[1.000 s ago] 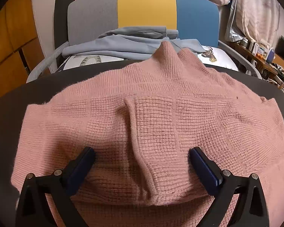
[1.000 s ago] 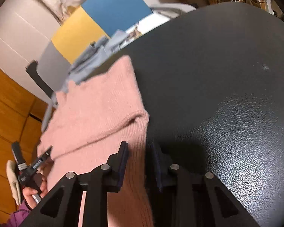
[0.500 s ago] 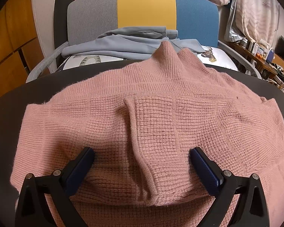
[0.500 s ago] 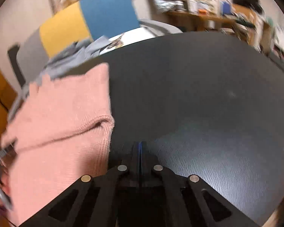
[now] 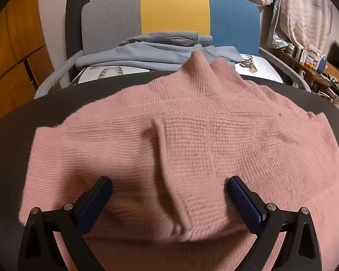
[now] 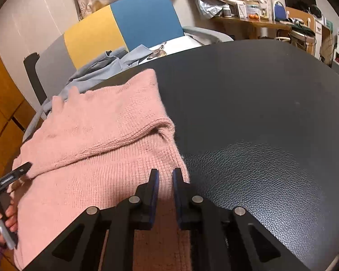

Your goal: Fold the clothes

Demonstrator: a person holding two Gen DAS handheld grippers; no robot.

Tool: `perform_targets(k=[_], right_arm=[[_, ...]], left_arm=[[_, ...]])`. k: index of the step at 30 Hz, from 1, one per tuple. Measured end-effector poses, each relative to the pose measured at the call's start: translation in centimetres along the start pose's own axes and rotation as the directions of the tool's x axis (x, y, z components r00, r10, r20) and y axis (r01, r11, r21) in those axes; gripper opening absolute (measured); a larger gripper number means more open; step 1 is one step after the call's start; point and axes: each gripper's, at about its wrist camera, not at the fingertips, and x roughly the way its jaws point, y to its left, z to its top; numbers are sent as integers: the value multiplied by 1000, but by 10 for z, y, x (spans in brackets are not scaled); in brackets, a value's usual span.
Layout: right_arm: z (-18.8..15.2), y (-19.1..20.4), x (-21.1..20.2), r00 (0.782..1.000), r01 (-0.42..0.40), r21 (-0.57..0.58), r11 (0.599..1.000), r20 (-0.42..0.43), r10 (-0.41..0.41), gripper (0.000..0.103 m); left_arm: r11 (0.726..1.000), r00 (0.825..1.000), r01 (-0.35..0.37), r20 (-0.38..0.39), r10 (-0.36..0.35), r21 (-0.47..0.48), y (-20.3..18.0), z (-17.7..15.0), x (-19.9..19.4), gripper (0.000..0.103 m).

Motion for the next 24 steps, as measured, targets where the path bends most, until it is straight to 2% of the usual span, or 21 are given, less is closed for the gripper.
perform_targets(k=[3, 4, 6, 7, 8, 10, 12, 14, 16, 17, 19, 20, 23, 24], right_arm=[[7, 34, -12, 998, 55, -60, 997, 46, -52, 16], [10, 45, -16, 996, 74, -80, 994, 62, -69, 21], [15, 68, -24, 990, 113, -118, 987, 95, -102, 24], [21, 81, -20, 992, 81, -144, 986, 102, -67, 24], [28, 100, -15, 995, 12, -180, 984, 99, 6, 24], [34, 123, -2, 993, -80, -217, 973, 70, 97, 24], [32, 144, 13, 988, -144, -248, 958, 24, 154, 24], [37, 157, 40, 984, -178, -283, 942, -47, 172, 23], [30, 172, 70, 983, -150, -309, 939, -145, 109, 24], [27, 175, 71, 986, -147, -324, 935, -129, 111, 24], [31, 174, 66, 981, -169, -346, 923, -154, 122, 24], [33, 173, 63, 978, -181, -357, 917, -166, 128, 24], [64, 166, 57, 957, -284, -281, 917, -141, 254, 24], [78, 165, 56, 948, -316, -245, 917, -123, 294, 25]], left_arm=[[997, 998, -34, 47, 31, 69, 9, -15, -24, 103], [994, 997, -55, 67, 49, 97, 13, -21, -30, 103], [981, 989, -122, 106, 106, 153, 22, -35, -38, 103], [973, 984, -154, 119, 135, 173, 27, -41, -39, 103], [979, 988, -135, 97, 121, 153, 36, -41, -35, 103], [989, 994, -96, 53, 91, 110, 53, -41, -28, 103], [996, 998, -59, 11, 59, 66, 70, -40, -20, 103], [998, 999, -37, -11, 38, 53, 80, -39, -16, 103], [998, 999, -25, -18, 26, 62, 86, -37, -14, 103], [997, 1000, -21, -21, 22, 70, 88, -35, -14, 103], [994, 999, -29, -15, 31, 110, 88, -29, -19, 103], [994, 1000, -14, 6, 13, 109, 89, -21, -23, 103], [994, 997, 35, 67, -42, 104, 93, 6, -34, 103], [995, 995, 61, 78, -66, 75, 95, 23, -32, 103]])
